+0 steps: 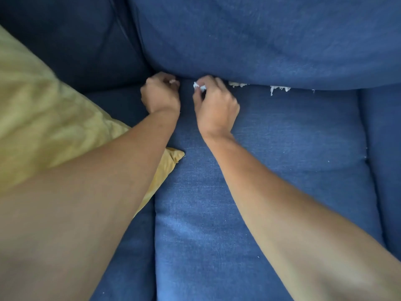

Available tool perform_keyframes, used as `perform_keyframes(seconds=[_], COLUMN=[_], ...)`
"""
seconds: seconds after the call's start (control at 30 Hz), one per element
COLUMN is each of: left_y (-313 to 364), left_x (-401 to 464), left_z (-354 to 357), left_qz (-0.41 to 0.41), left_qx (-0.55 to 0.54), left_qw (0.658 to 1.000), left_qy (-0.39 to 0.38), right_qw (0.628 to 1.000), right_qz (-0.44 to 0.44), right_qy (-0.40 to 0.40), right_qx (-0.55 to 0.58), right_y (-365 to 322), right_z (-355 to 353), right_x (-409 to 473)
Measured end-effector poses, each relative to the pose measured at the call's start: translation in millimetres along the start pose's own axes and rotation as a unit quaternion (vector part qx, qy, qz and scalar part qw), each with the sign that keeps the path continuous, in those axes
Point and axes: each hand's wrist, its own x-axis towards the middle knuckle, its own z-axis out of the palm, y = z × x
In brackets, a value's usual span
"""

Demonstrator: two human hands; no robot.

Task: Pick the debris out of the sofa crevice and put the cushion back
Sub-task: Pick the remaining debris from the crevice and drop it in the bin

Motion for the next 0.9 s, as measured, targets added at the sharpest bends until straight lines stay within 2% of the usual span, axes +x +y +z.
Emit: perform_keyframes(seconds=[0.17,0.3,0.43,0.53,0.67,0.9], left_y=[-4,2,37,65,87,89], left_x=[-39,-75,-126,-172,-241,-380], left_z=[-31,-56,-76,-79,-69,-13], left_qz=[-0.003,-0.012,-0.006,0.012,0.039,0.108], left_qx=[-0.042,-0.029,-0.016,0.003,0.042,0.117], left_qw=[0.997,0.994,0.991,0.986,0.968,0.91], left_qy=[-0.063,-0.102,-0.131,-0.169,-0.243,-0.383], right_qw=[0.975,0.941,0.901,0.881,0.832,0.73], right_qz=[0.127,0.238,0.333,0.382,0.467,0.602], right_qy=[-0.035,-0.051,-0.042,-0.006,0.049,0.164], right_qx=[0.178,0.234,0.274,0.278,0.296,0.279], right_y=[-2,0,10,26,61,158], right_z=[-40,-81,-140,-189,-245,-323], right_x=[-24,-44,-62,-78,-114,-219])
